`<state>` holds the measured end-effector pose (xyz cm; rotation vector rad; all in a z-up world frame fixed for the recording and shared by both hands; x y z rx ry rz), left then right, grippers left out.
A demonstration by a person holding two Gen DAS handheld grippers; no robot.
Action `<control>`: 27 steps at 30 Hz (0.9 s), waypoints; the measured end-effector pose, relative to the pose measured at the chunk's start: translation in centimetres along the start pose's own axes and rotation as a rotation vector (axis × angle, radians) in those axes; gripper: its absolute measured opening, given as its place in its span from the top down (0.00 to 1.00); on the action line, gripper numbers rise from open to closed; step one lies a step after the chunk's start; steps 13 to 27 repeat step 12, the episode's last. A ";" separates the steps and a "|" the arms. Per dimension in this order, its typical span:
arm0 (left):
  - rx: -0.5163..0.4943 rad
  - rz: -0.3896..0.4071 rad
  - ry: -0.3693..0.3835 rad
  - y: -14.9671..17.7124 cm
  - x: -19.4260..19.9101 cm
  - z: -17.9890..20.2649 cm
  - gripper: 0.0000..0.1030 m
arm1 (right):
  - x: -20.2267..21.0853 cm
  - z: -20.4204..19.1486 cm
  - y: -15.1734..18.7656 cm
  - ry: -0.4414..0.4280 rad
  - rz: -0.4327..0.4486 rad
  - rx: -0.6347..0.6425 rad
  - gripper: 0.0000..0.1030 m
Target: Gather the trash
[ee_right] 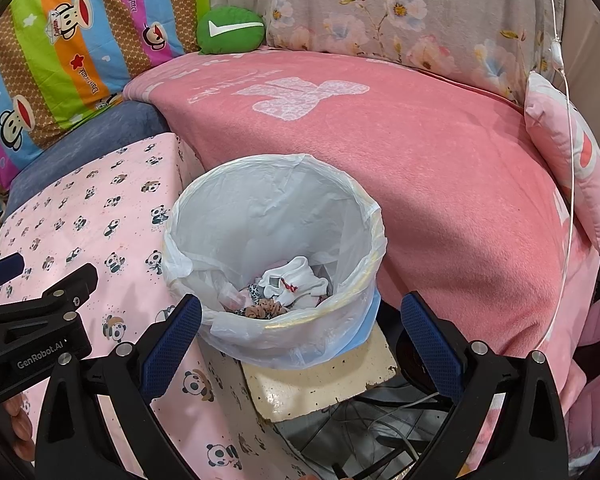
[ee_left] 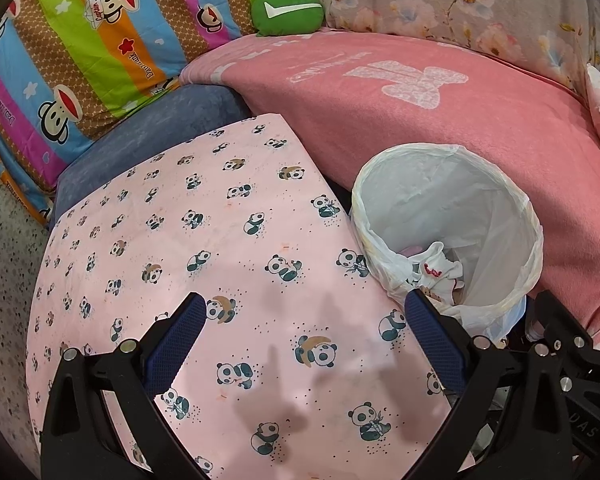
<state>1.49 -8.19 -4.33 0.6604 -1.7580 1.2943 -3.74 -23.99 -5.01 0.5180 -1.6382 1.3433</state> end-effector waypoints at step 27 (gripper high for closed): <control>-0.010 0.004 0.036 0.1 -0.4 -0.4 0.08 | -0.1 0.4 0.3 -0.021 -0.004 -0.024 0.04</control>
Point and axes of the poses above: each gripper's, at about its wrist camera, not at the fingertips, and x roughly against the way its jaws point, z to its right, y to its underside, the point moved 1 cm from there along -x, roughly the way its jaws point, and after that the axes turned 9 degrees about -z, right-handed, at the moved point
